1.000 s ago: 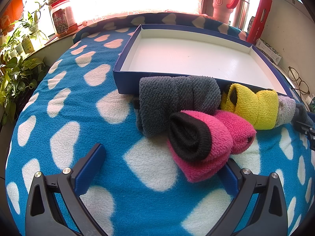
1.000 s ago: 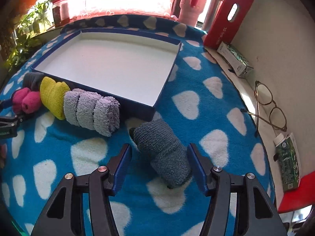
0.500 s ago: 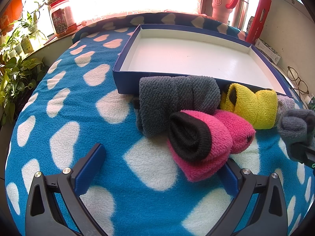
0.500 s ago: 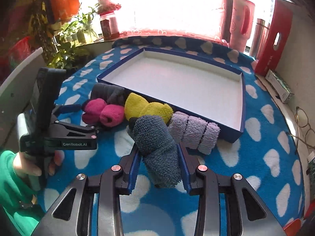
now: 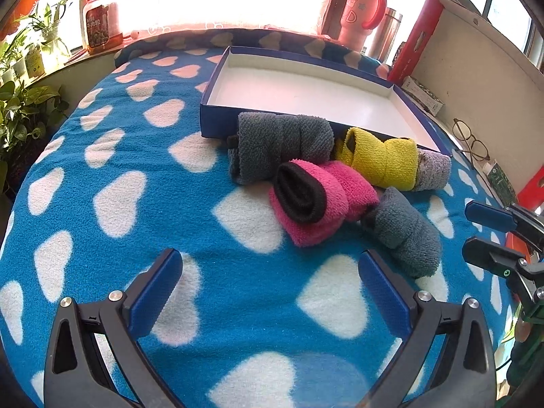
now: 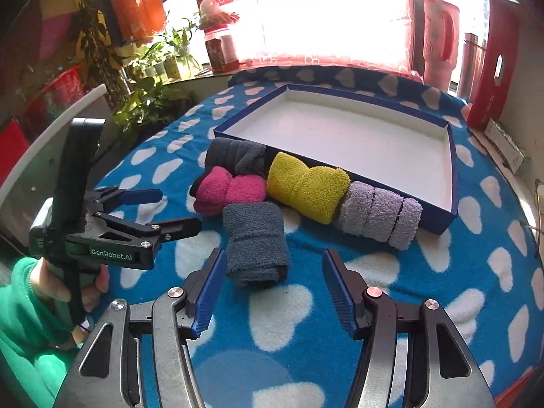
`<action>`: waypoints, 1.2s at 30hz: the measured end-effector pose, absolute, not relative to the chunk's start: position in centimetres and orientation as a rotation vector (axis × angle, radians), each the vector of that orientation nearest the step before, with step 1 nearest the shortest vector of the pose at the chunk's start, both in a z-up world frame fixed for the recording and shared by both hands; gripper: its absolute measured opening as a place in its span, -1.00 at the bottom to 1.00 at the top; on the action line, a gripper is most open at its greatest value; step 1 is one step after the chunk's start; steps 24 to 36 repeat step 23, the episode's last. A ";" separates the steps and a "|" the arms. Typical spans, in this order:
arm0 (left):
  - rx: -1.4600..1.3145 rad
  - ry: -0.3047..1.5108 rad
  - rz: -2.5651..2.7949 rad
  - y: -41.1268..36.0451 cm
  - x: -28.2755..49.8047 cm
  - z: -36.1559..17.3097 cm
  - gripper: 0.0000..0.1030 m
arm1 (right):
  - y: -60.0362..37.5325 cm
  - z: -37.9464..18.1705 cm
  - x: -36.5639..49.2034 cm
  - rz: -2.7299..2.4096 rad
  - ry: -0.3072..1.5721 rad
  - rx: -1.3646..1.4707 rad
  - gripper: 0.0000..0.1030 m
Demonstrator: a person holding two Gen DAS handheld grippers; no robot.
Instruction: Organize objects
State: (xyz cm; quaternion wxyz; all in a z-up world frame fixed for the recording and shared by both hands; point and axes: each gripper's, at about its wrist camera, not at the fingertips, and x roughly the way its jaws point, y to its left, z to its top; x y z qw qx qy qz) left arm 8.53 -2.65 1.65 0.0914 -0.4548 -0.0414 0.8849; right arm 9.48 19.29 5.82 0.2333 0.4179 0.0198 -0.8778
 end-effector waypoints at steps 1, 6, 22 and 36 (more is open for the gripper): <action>-1.354 -0.114 2.625 -2.5 8.8 1.6 0.98 | 19.4 5.7 9.5 -2.421 0.032 1.164 1.00; -1.383 -0.056 2.620 -1.8 10.0 0.8 0.98 | 19.2 4.7 10.1 -2.510 0.020 1.213 1.00; -1.407 0.081 2.664 -1.1 10.3 0.1 0.99 | 19.5 1.1 11.4 -2.673 0.120 1.334 1.00; -1.407 0.081 2.664 -1.1 10.2 0.2 0.98 | 19.5 1.1 11.4 -2.680 0.120 1.326 1.00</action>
